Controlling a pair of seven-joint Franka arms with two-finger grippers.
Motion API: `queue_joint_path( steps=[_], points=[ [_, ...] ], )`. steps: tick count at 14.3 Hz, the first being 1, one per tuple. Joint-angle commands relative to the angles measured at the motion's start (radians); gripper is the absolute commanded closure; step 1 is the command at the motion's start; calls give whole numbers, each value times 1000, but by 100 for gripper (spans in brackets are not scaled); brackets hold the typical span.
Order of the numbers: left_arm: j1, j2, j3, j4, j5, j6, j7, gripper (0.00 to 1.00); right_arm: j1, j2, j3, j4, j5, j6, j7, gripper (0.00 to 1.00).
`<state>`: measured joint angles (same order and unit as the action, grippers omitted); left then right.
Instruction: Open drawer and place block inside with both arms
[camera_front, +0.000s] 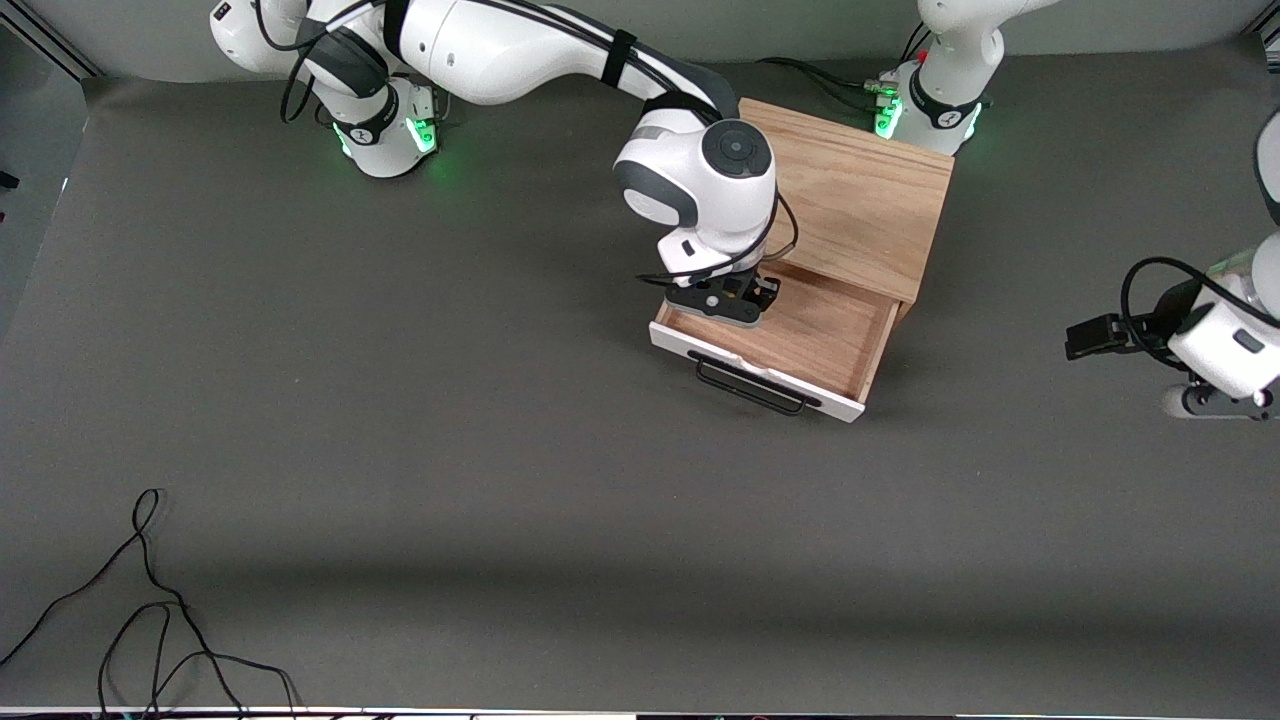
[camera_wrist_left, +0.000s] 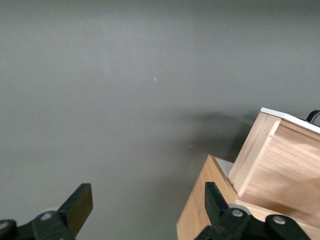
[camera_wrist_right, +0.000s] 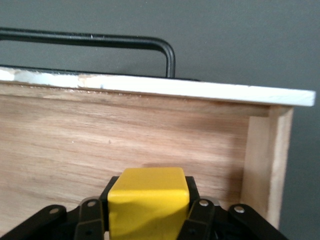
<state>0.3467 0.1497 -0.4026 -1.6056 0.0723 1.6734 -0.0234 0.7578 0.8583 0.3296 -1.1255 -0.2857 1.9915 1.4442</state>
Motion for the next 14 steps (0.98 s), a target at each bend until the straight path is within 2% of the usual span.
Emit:
queue_joint_path(
  steps=[1, 2, 5, 8, 11, 12, 14],
  points=[
    [23, -145, 7, -183, -3, 80, 50, 0, 15, 15, -10, 18, -44, 16, 38, 30],
    [23, -142, 7, -178, -18, 77, 48, 0, 17, 13, -10, 19, -61, 16, 36, 1],
    [23, -145, 7, -140, -26, 65, 22, 0, 15, -5, -9, 39, -67, 1, 33, 0],
    [23, -147, 7, -100, -40, 20, 25, 0, -5, -105, -14, 56, -63, -83, 7, 0],
    [21, -145, 7, -76, -40, 5, 28, 0, -115, -224, -10, 9, -34, -118, -114, 0],
    [-4, -142, 28, -59, -42, -10, 33, 0, -171, -258, -10, -19, 0, -120, -158, 0],
    [-218, -140, 245, -42, -42, -17, 36, 0, -289, -306, -10, -30, 71, -129, -314, 0]
  ],
)
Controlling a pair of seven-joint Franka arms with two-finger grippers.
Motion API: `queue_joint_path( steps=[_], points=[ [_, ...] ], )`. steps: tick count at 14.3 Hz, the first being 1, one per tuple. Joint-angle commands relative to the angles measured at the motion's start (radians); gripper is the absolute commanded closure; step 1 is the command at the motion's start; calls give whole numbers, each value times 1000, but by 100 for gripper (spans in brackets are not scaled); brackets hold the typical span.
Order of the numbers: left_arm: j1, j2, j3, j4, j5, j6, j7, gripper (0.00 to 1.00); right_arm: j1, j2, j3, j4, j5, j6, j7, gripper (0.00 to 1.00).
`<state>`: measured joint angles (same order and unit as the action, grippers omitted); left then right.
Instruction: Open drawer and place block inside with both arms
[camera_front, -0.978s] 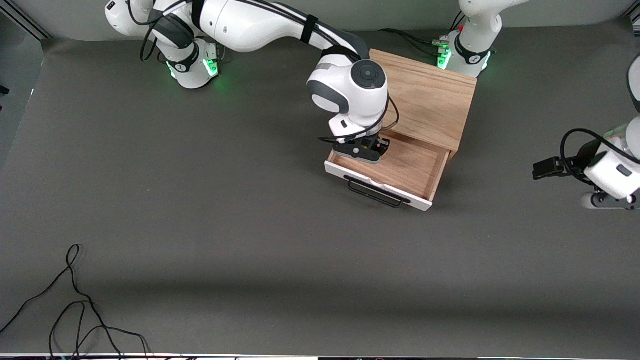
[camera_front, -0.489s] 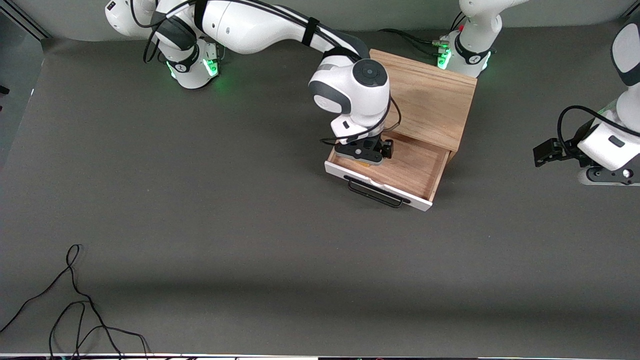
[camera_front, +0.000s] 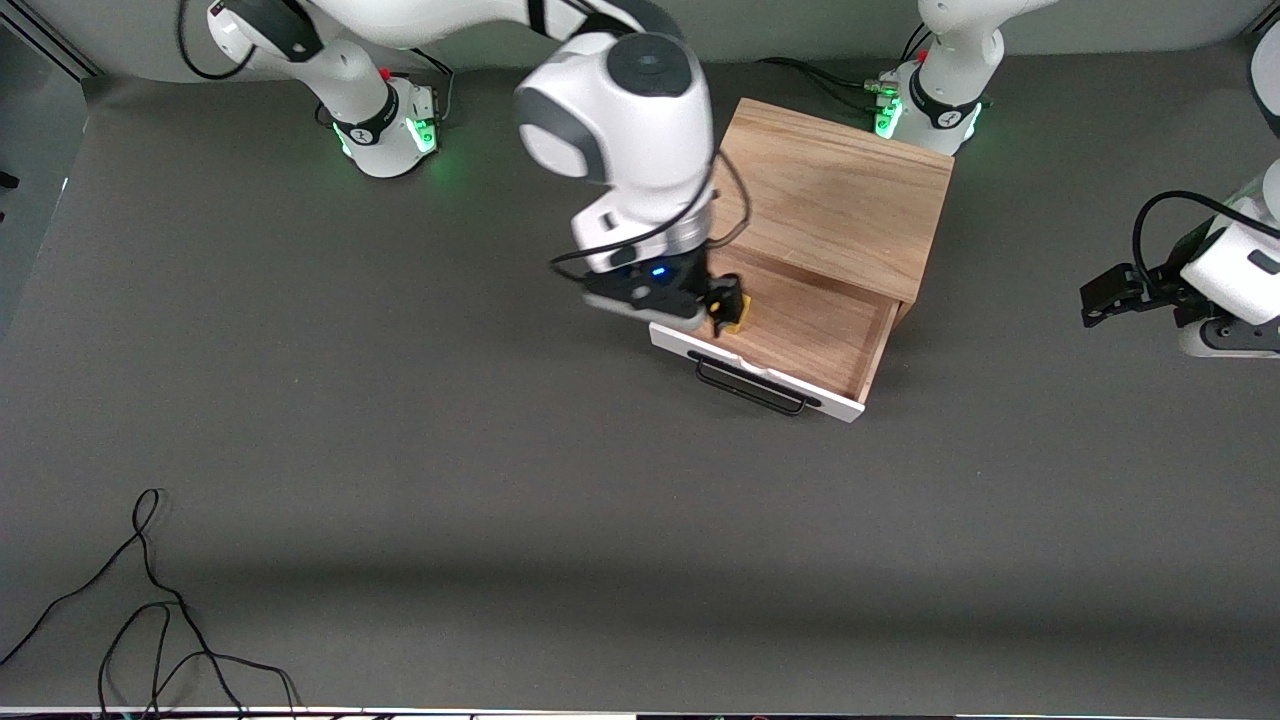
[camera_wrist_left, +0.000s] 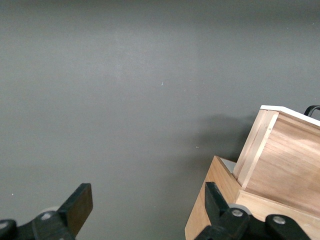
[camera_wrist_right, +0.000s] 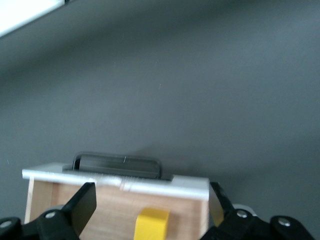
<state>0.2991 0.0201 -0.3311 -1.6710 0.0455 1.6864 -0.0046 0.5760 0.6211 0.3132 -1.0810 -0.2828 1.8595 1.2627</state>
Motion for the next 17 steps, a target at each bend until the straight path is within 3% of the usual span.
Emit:
queue_joint_path(
  steps=[1, 3, 7, 12, 17],
  points=[
    [-252, -12, 252, 27, -13, -31, 18, 0, -164, -93, 4, -85, 109, -20, -211, 0],
    [-325, -14, 319, 31, -13, -31, 18, 0, -292, -148, 3, -121, 186, -32, -377, 0],
    [-324, -19, 317, 42, -13, -51, 18, 0, -467, -317, -31, -319, 198, -25, -682, 0],
    [-322, -31, 317, 40, -12, -88, 20, 0, -464, -562, -291, -606, 347, 43, -991, 0],
    [-324, -45, 317, 33, -12, -116, 20, 0, -464, -649, -352, -694, 343, 26, -1064, 0]
  ],
)
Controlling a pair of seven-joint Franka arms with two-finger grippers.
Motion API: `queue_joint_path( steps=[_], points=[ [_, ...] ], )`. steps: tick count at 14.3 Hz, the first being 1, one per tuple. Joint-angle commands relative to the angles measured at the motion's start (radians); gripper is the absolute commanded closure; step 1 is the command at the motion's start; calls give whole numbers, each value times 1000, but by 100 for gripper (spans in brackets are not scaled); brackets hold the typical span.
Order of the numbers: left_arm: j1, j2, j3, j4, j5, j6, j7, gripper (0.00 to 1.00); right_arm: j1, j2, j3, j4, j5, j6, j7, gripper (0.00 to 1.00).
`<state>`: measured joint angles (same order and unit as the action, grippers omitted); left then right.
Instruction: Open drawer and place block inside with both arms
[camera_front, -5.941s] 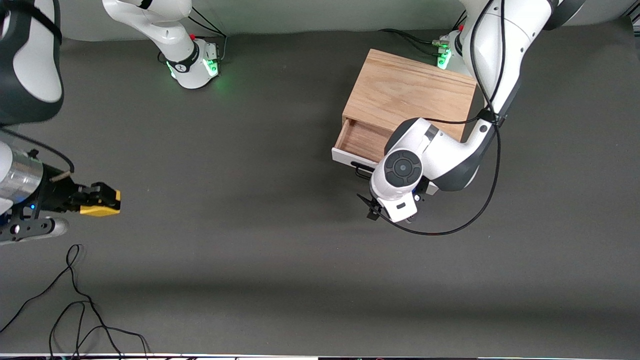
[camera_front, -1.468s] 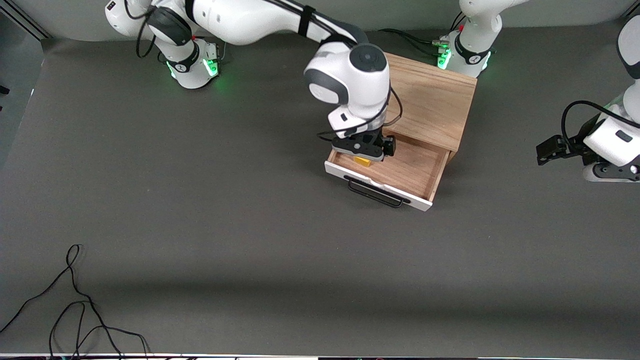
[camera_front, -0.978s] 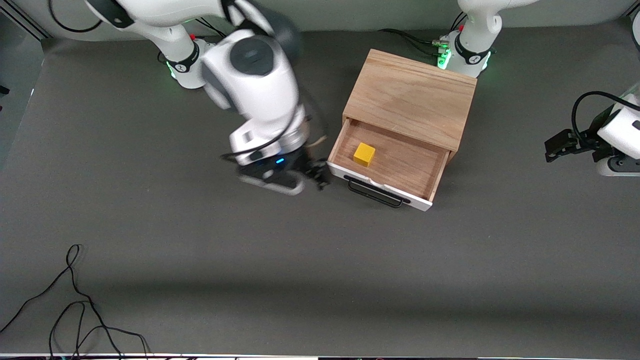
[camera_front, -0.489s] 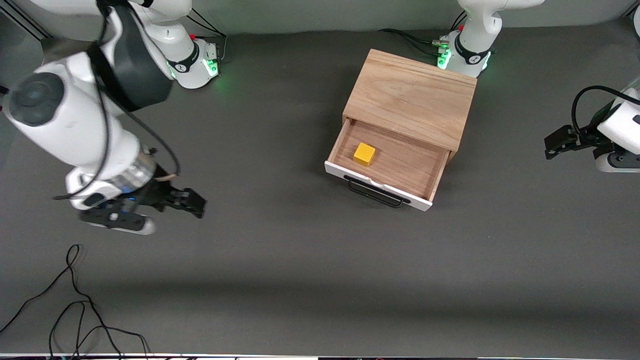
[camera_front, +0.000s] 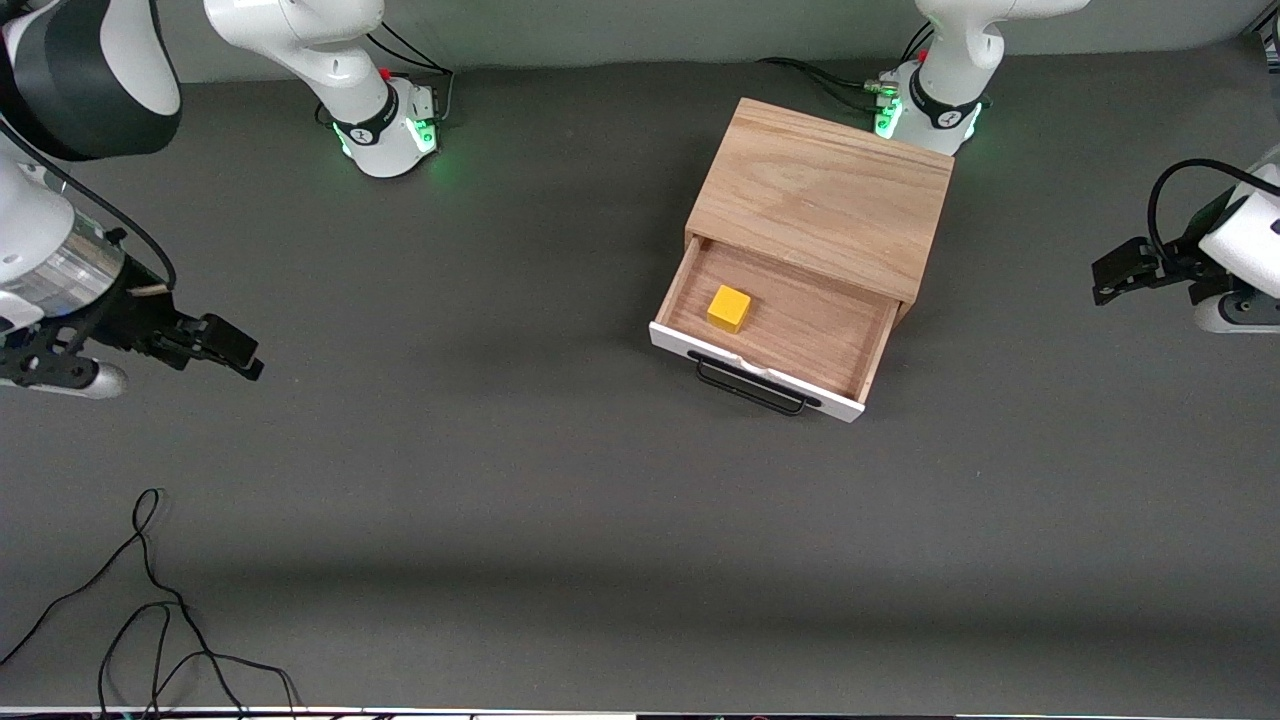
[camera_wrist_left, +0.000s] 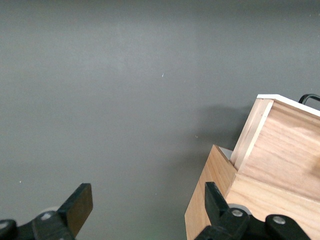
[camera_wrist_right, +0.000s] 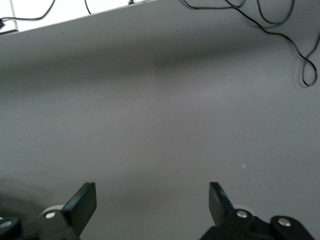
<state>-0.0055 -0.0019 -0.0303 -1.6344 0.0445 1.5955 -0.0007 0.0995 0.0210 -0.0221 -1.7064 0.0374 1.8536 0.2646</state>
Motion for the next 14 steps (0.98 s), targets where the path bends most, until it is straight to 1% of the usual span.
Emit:
queue_joint_path(
  steps=[1, 5, 7, 10, 12, 14],
  points=[
    [-21, -26, 15, -5, -11, -31, 16, 0, 12, -49, -30, -68, 22, 23, -106, 0],
    [-21, -30, 13, -24, -20, -28, 11, 0, 11, -43, -38, -56, 16, -60, -131, 0],
    [-16, -35, 15, -36, -54, -23, 11, 0, 11, -35, -39, -39, 16, -65, -165, 0],
    [-16, -35, 15, -45, -54, -17, 10, 0, 11, -30, -42, -38, 16, -65, -171, 0],
    [-18, -29, 15, -45, -52, -17, 10, 0, 11, -29, -41, -38, -5, -65, -173, 0],
    [-19, -26, 15, -45, -52, -15, 8, 0, 9, -23, -41, -35, -7, -65, -171, 0]
  ],
)
